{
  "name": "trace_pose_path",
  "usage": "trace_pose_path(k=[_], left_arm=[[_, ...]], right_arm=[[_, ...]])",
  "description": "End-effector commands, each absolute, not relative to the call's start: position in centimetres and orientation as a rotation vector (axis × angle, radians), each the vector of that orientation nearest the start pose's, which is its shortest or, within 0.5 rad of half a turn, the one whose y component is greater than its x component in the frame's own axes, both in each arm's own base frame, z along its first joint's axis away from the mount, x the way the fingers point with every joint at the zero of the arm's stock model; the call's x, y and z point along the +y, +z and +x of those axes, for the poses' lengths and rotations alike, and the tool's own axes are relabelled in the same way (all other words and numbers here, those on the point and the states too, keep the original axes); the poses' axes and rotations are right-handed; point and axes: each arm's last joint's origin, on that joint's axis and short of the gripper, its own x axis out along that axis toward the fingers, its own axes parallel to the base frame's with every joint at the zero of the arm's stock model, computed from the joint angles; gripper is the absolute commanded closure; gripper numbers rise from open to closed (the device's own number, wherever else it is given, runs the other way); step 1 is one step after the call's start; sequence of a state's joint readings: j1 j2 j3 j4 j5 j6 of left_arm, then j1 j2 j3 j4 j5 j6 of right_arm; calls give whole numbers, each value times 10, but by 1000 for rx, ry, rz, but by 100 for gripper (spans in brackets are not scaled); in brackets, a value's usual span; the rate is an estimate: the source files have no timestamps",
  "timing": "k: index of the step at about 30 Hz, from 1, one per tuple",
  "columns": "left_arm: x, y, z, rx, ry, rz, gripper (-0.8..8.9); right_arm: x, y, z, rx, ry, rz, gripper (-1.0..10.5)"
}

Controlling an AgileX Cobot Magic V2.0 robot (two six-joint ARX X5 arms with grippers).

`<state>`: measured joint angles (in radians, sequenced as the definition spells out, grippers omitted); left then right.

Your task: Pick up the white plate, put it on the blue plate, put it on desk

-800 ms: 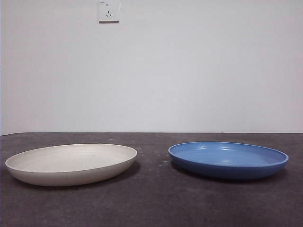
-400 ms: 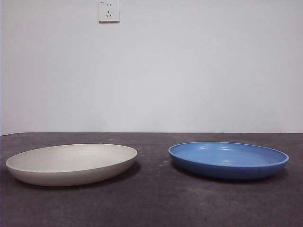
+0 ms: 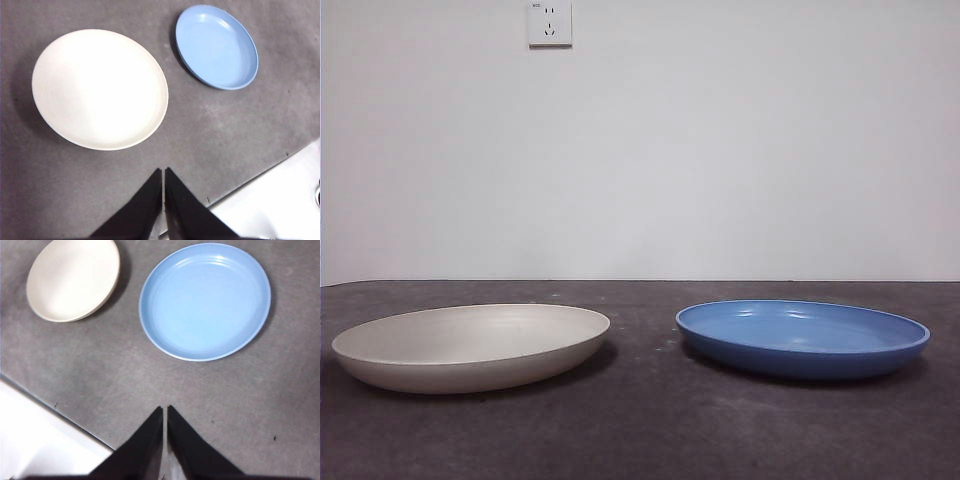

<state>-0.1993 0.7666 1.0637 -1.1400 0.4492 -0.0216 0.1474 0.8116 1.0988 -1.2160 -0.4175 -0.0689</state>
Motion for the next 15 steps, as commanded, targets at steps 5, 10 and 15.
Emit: trace_pose_path(k=[5, 10, 15], left_arm=[[-35, 353, 105, 824, -616, -113, 728], [-35, 353, 105, 826, -612, -121, 434], [-35, 352, 109, 843, -599, -146, 415]], right_arm=[[30, 351, 110, 887, 578, 39, 935], [30, 351, 110, 890, 571, 52, 597], [30, 351, 110, 891, 567, 61, 547]])
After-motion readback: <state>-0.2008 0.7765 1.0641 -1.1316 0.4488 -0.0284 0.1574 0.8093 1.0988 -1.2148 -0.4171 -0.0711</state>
